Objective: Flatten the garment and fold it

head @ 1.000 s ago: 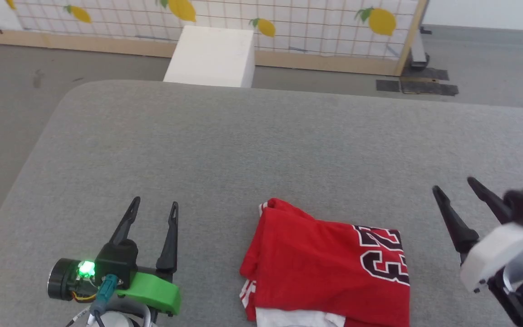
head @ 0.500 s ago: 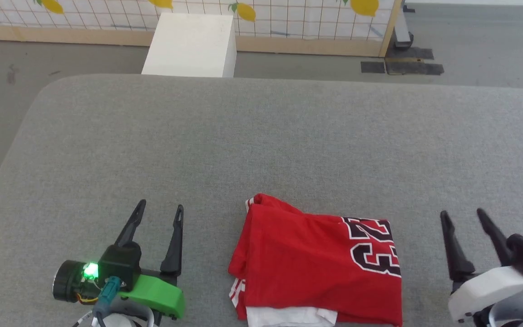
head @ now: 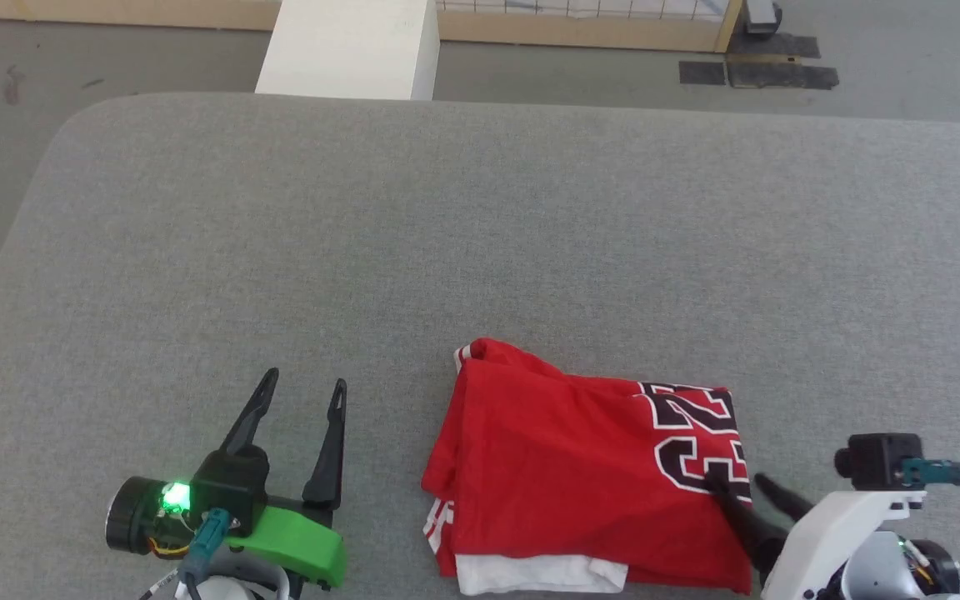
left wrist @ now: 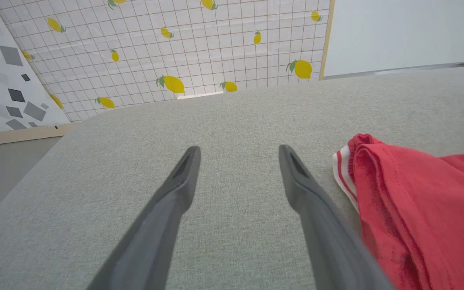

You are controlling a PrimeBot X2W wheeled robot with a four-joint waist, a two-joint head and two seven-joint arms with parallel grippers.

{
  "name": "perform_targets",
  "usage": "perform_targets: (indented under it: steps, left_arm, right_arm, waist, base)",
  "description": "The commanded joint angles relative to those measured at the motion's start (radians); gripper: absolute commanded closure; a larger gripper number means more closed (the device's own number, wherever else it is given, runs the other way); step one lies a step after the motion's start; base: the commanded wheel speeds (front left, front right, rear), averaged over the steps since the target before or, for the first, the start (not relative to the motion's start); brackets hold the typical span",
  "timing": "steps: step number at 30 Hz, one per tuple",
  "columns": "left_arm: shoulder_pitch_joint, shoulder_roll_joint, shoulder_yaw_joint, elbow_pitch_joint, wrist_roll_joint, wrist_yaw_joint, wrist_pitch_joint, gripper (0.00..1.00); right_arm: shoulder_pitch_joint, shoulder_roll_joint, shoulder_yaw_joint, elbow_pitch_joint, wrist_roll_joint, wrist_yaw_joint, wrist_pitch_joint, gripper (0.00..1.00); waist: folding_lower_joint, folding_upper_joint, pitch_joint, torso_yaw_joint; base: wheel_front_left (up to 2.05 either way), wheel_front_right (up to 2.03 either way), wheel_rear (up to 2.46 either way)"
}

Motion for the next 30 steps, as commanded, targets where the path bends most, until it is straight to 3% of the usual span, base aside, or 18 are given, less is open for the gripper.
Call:
perform_targets:
  steps: [1,10,11,12,13,17,20,24,30]
  left_arm:
    - [-0.013,0.002,-0.004,0.004,0.002,-0.002,-0.003,0.0]
    - [-0.042,-0.008,-0.019,0.007,0.009,-0.005,-0.004,0.0]
    - [-0.045,-0.009,-0.021,0.008,0.009,-0.005,-0.004,0.0]
    - [-0.046,-0.01,-0.021,0.009,0.01,-0.005,-0.004,0.0]
    - [-0.048,-0.011,-0.022,0.011,0.01,-0.005,-0.004,0.0]
    - [-0.048,-0.014,-0.024,0.024,0.01,-0.004,-0.004,0.0]
    - [-0.041,-0.016,-0.022,0.029,0.006,-0.001,-0.004,0.0]
    - [-0.03,-0.017,-0.021,0.027,0.0,-0.002,-0.005,0.0]
    - [-0.009,-0.021,-0.019,0.01,-0.017,-0.006,-0.005,0.0]
  right_arm:
    - [0.003,0.007,0.009,-0.01,0.033,-0.001,0.07,0.0]
    - [-0.032,0.03,0.018,-0.013,0.065,-0.001,0.231,0.0]
    - [-0.038,0.032,0.022,-0.008,0.062,-0.001,0.238,0.11]
    - [-0.043,0.034,0.025,-0.003,0.059,-0.001,0.243,0.7]
    - [-0.049,0.034,0.031,0.001,0.053,-0.001,0.246,1.0]
    - [-0.063,0.011,0.062,0.006,0.028,-0.001,0.244,1.0]
    - [-0.082,-0.045,0.11,-0.008,0.01,-0.001,0.244,1.0]
    - [-0.134,-0.181,0.211,-0.046,-0.012,-0.001,0.251,1.0]
    - [-0.318,-0.448,0.418,-0.108,-0.02,-0.001,0.244,1.0]
  waist:
    - [0.0,0.0,0.012,0.009]
    - [0.0,0.0,0.045,0.038]
    - [0.0,0.0,0.047,0.041]
    - [0.0,0.0,0.048,0.044]
    - [0.0,0.0,0.049,0.047]
    - [0.0,0.0,0.033,0.053]
    - [0.0,0.0,0.01,0.042]
    - [0.0,0.0,-0.016,0.005]
    - [0.0,0.0,-0.008,-0.104]
  base:
    - [0.0,0.0,0.0]
    - [0.0,0.0,0.0]
    - [0.0,0.0,0.0]
    - [0.0,0.0,0.0]
    - [0.0,0.0,0.0]
    - [0.0,0.0,0.0]
    - [0.0,0.0,0.0]
    - [0.0,0.0,0.0]
    - [0.0,0.0,0.0]
